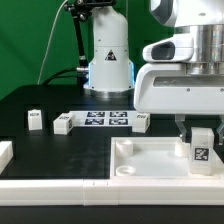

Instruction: Assemble one leg

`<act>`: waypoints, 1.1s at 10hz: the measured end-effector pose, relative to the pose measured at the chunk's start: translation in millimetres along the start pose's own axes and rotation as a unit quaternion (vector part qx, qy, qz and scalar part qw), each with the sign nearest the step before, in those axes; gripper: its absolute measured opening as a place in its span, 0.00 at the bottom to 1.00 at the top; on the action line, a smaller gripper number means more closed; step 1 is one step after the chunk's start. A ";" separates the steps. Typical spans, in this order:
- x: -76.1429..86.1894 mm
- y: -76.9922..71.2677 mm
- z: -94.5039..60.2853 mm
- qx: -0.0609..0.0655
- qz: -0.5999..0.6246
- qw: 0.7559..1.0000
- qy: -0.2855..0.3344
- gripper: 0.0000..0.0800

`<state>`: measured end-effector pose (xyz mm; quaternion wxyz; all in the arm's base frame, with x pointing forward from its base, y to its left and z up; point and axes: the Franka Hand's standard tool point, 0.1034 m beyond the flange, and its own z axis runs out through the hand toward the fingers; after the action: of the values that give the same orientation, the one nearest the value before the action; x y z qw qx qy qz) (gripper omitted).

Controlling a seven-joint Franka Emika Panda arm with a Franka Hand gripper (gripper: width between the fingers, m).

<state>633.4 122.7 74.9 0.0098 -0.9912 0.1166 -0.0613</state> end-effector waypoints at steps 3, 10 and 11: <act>-1.1 1.8 1.0 0.006 0.224 0.975 0.000 0.36; -2.7 1.2 1.2 0.004 0.412 0.911 0.007 0.46; -2.7 1.1 1.3 0.004 0.410 0.912 0.007 0.63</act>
Offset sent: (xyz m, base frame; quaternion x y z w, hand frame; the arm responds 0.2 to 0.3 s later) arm -0.0144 -0.0035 -0.0034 -0.0191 0.0279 0.2879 0.9571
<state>630.7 122.3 73.3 0.0376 -0.8558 0.5125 -0.0592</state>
